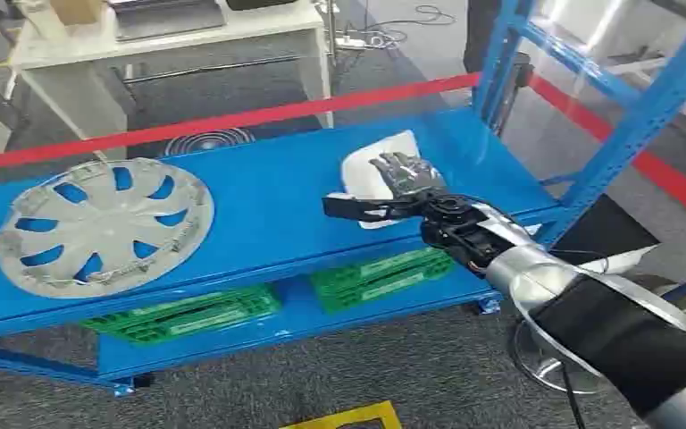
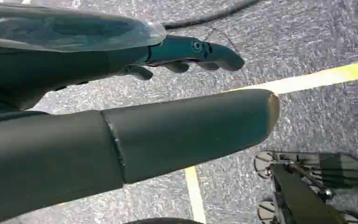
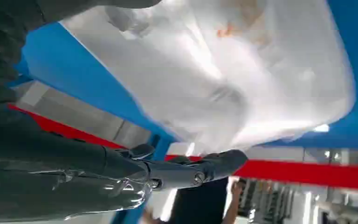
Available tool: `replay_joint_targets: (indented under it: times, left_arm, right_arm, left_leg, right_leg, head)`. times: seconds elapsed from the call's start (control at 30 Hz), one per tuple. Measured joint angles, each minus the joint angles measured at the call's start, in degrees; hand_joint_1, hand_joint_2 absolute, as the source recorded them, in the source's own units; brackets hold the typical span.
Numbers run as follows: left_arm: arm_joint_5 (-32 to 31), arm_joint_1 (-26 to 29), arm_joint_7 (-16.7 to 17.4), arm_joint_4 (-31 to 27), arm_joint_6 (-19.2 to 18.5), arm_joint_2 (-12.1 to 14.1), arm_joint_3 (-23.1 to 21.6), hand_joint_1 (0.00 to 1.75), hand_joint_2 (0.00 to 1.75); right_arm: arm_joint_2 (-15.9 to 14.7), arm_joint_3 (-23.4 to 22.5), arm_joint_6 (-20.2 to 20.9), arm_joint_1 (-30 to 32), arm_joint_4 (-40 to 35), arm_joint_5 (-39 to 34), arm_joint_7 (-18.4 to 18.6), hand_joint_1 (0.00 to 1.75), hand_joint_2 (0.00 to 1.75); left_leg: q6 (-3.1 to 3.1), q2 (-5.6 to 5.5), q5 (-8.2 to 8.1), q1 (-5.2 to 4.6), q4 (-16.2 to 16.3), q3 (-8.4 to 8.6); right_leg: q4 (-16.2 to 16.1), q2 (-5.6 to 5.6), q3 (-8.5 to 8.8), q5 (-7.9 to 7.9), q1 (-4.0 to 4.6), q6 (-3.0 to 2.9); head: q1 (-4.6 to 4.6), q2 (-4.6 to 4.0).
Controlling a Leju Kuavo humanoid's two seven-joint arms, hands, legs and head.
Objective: Take the parts from the cabinet and place them on the table.
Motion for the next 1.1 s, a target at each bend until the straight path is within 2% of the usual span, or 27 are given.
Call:
replay_joint_targets:
  times: [0.13,0.3,0.33,0.4,0.43,0.57,0.87,1.1]
  left_arm:
    - [0.07,-0.04,0.18,0.00,0.09,0.17,0.00,0.00,0.00]
    - [0.15,0.04,0.17,0.00,0.09,0.13,0.00,0.00,0.00]
    - [0.15,0.04,0.20,0.00,0.09,0.13,0.00,0.00,0.00]
    - [0.15,0.04,0.19,0.00,0.09,0.11,0.00,0.00,0.00]
    - [0.17,0.04,0.20,0.00,0.09,0.09,0.00,0.00,0.00]
    - [0.20,0.04,0.17,0.00,0.11,0.09,0.00,0.00,0.00]
    - [0.39,0.12,0.28,0.00,0.26,0.02,0.00,0.00,0.00]
    - [0.44,0.19,0.79,0.00,0.42,0.02,0.00,0.00,0.00]
  right_arm:
    - [0.24,0.00,-2.34,-0.07,0.00,-0.55,-0.37,0.00,1.75]
    - [0.26,-0.02,-3.13,-0.12,0.00,-0.50,-0.09,0.00,1.75]
    - [0.24,-0.04,-3.17,-0.12,0.00,-0.50,0.02,0.00,1.75]
    - [0.26,-0.04,-3.28,-0.13,0.00,-0.50,0.06,0.00,1.75]
    - [0.26,-0.04,-3.50,-0.14,0.00,-0.50,0.17,0.00,1.75]
    - [0.26,-0.48,-6.83,-0.15,-0.02,-0.53,0.52,0.00,1.75]
    - [0.24,-3.04,-18.77,0.02,-1.94,-2.66,-1.21,0.00,1.75]
    - [0.24,-4.96,-19.15,0.41,-6.34,-4.87,-2.23,0.00,1.75]
  left_leg:
    - [0.26,0.10,0.22,0.07,-0.21,0.15]
    - [-0.14,0.09,0.41,0.19,-0.47,0.18]
    - [-0.28,0.09,0.40,0.19,-0.50,0.19]
    - [-1.06,0.09,0.42,0.24,-0.64,0.22]
    - [-1.26,0.09,0.40,0.24,-0.66,0.22]
    - [-1.59,0.09,0.35,0.24,-0.66,0.21]
    - [-1.59,0.09,0.34,0.19,-0.64,0.20]
    - [-1.58,0.09,0.33,0.18,-0.64,0.20]
  right_leg:
    - [0.00,0.07,0.03,0.02,0.14,-0.12]
    - [0.01,0.02,0.00,0.00,0.32,-0.49]
    - [0.01,0.03,0.00,-0.01,0.33,-0.49]
    - [0.01,0.02,-0.04,-0.01,0.34,-0.50]
    - [0.01,0.02,-0.05,-0.01,0.34,-0.50]
    - [0.00,0.00,-0.04,-0.01,0.32,-0.50]
    - [-0.32,0.00,0.11,0.01,0.26,-0.49]
    - [-0.36,0.01,0.12,0.04,0.24,-0.49]
  head:
    - [-0.42,0.00]
    - [-0.46,0.00]
    - [-0.48,0.00]
    - [-0.48,0.00]
    - [-0.46,0.00]
    - [-0.46,0.00]
    - [-0.46,0.00]
    - [-0.46,0.00]
